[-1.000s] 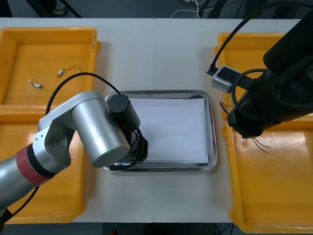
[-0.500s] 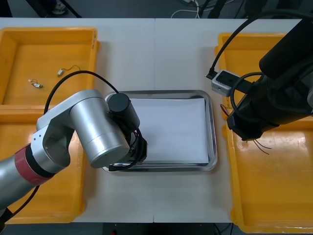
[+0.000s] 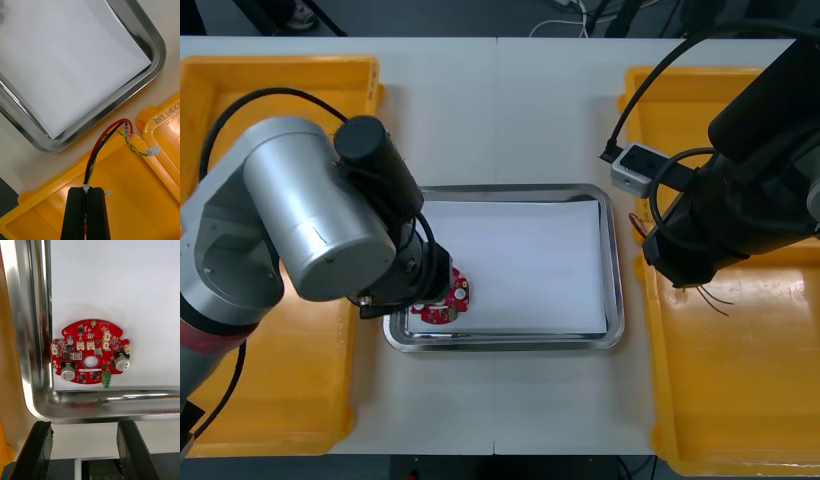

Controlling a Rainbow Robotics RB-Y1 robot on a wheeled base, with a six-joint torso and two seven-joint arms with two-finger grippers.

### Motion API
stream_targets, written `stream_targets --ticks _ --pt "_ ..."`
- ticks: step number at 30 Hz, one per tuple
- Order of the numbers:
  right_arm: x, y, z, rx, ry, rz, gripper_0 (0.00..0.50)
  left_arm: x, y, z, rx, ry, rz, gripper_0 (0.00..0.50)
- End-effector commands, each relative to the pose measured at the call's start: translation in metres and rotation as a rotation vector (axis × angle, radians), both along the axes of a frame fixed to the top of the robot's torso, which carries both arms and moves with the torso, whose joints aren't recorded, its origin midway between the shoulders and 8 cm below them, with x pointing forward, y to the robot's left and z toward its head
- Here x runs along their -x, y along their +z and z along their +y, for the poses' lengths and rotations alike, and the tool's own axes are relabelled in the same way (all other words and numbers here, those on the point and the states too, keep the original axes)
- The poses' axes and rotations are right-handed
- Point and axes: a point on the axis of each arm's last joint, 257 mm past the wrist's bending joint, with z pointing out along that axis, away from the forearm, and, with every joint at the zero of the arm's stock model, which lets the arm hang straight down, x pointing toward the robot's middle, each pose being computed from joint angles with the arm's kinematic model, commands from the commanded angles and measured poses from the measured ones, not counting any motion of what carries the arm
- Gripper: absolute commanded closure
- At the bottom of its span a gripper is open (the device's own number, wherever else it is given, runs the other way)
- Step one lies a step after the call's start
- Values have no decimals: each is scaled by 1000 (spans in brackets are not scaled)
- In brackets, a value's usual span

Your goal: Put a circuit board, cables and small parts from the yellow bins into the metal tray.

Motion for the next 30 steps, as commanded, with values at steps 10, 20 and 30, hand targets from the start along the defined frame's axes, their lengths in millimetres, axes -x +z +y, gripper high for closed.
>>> stream_targets --ticks 10,20,30 --pt "-3 2 43 19 136 -17 500 -41 81 20 111 -53 -148 0" --pt "-12 -11 80 67 227 -29 500 -71 92 76 88 -4 -158 0" --pt "-23 -28 91 190 442 -39 500 -99 105 143 17 39 -189 0"
